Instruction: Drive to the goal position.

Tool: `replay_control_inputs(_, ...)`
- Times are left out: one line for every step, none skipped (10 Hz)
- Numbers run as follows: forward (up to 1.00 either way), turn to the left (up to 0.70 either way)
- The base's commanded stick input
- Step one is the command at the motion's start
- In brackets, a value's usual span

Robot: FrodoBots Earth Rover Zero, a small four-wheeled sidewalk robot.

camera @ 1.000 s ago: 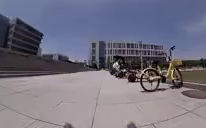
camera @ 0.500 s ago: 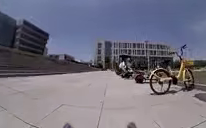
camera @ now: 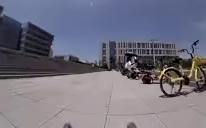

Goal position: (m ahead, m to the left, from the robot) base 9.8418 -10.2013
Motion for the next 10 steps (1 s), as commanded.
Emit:
replay_control_inputs(0.45, 0.00)
replay_control_inputs(0.45, 0.00)
replay_control_inputs(0.45, 0.00)
replay_control_inputs(0.45, 0.00)
replay_control_inputs(0.45, 0.00)
replay_control_inputs(0.45, -0.01)
replay_control_inputs(0.45, -0.04)
replay_control_inputs(0.45, -0.27)
replay_control_inputs(0.45, -0.27)
replay_control_inputs(0.45, -0.27)
